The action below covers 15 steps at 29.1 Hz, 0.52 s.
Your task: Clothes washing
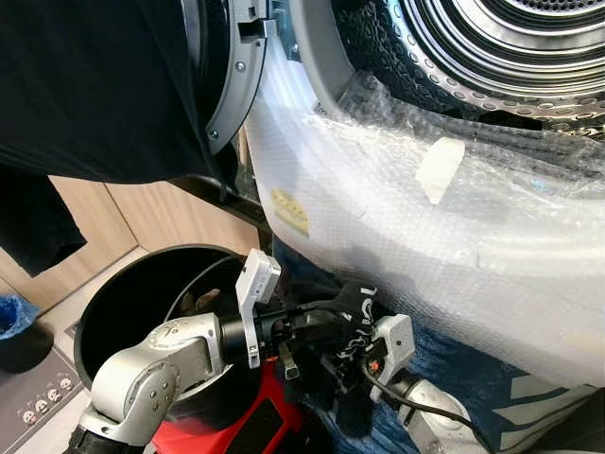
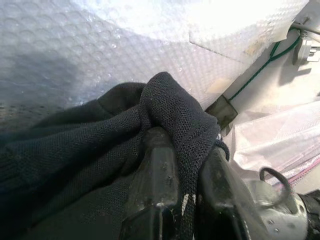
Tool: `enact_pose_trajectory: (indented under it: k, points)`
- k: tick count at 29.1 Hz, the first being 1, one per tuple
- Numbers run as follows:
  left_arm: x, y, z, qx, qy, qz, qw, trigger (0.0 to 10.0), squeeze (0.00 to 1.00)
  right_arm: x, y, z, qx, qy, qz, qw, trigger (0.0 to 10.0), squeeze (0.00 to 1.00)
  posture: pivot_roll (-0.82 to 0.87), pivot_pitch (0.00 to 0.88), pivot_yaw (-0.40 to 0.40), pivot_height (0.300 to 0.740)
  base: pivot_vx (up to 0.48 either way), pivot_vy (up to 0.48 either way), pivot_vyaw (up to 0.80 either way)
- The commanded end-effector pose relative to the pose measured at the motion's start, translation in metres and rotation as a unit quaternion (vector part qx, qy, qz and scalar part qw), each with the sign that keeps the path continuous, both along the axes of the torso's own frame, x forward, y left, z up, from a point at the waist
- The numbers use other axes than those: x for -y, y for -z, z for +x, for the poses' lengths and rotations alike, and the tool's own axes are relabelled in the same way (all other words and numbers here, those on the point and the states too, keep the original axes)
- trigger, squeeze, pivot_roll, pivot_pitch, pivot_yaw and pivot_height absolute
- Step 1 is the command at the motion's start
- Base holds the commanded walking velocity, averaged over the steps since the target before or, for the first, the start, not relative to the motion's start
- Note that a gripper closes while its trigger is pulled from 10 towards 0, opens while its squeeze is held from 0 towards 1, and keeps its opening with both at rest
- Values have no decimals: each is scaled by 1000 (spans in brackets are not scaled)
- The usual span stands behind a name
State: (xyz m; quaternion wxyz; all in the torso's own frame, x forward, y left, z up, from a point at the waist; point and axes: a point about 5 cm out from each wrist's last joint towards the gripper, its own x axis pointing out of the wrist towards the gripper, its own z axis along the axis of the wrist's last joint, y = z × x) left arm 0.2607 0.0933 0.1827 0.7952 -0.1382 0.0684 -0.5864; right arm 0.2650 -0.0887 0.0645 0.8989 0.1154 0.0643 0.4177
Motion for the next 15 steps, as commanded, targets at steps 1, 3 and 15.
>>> enact_pose_trajectory:
  k: [1,3,15]
  points:
    - [1,-10,-1,17,10,-11,1000,0,0,-9,-6,-3,9,-31,16,999,10000,0,153,130,80,740,0,0,0]
    - [1,-10,-1,18,10,-11,1000,0,0,-11,-8,-8,9,-54,29,998,10000,0,153,130,80,740,0,0,0]
    - [1,-11,-2,19,7,-16,1000,0,0,-3,-11,-19,-2,-103,51,993,10000,0,157,131,78,740,0,0,0]
